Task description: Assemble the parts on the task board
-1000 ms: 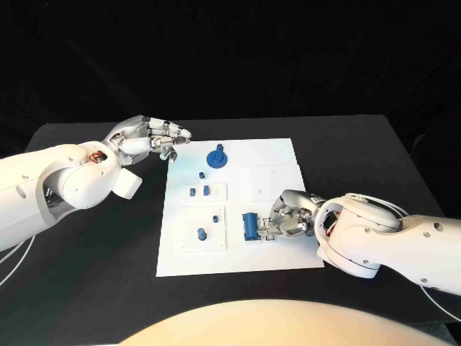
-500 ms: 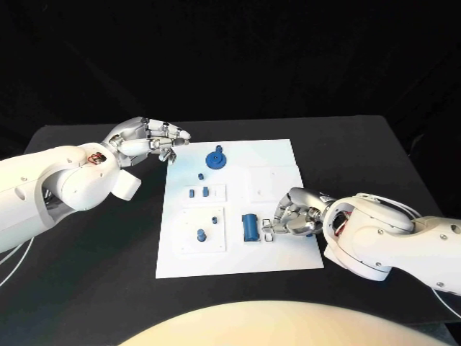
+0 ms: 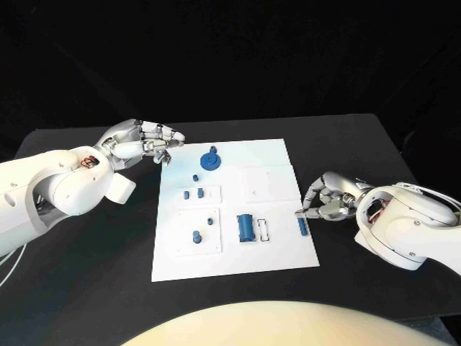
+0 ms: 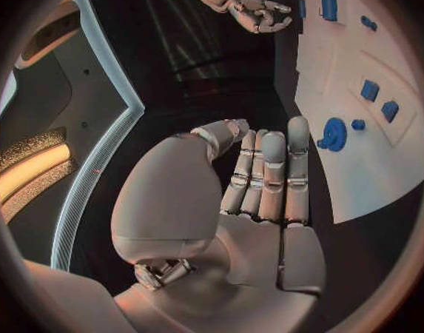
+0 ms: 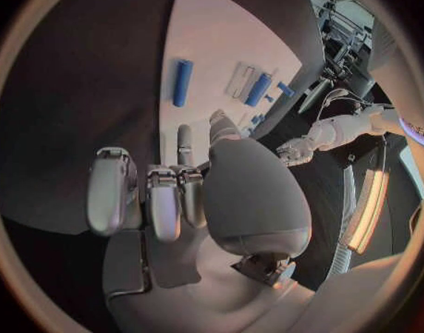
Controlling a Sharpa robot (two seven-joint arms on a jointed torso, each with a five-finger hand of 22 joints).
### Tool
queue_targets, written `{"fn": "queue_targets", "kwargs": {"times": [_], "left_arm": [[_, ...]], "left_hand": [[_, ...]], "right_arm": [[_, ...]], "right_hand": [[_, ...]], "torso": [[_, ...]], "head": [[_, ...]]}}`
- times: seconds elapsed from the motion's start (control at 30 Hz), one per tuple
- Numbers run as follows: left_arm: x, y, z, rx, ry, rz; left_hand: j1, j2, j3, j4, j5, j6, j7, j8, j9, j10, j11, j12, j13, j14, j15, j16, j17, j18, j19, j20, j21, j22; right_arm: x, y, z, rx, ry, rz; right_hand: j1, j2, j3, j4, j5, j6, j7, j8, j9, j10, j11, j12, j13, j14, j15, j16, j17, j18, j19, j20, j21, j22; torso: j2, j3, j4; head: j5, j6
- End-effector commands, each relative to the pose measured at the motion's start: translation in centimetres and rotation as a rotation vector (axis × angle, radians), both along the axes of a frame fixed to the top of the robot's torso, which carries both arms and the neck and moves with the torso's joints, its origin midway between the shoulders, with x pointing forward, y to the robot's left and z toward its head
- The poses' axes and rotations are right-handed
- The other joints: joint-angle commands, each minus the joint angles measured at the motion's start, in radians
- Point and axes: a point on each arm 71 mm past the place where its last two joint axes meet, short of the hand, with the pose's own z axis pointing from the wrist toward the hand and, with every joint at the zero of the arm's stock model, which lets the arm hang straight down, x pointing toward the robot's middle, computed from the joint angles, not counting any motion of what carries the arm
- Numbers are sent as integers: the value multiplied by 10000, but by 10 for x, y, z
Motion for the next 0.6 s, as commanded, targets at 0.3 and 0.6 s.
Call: {"fn": "queue_targets", "kwargs": {"times": [0.3, 0.6], "left_arm": [[-1, -1, 1, -175, -79, -28], [-1, -1, 1, -165, -55, -33]], "left_hand": [[-112, 7, 59, 12, 51, -76, 11, 30, 9, -66, 15, 33, -16, 28, 19, 62, -6, 161, -59, -14, 63, 7], [-112, 7, 59, 12, 51, -76, 11, 30, 9, -66, 15, 33, -16, 28, 19, 62, -6, 161, -59, -14, 63, 7]], "right_arm": [[-8, -3, -16, -1002, -227, 554], [-9, 8, -26, -1031, 14, 748]], "right_hand": [[107, 24, -66, 15, 49, 63, 28, -33, -9, 1077, 61, 38, 2633, 1044, 78, 52, 2635, -61, 236, 76, 17, 1267], [92, 69, -64, 20, 54, 179, -2, -6, -1, 1077, 40, 38, 2633, 1044, 67, 52, 2635, -62, 242, 76, 29, 1278]], "torso": [[2, 12, 34], [21, 0, 37]], "head": [[-69, -5], [-44, -19]]}}
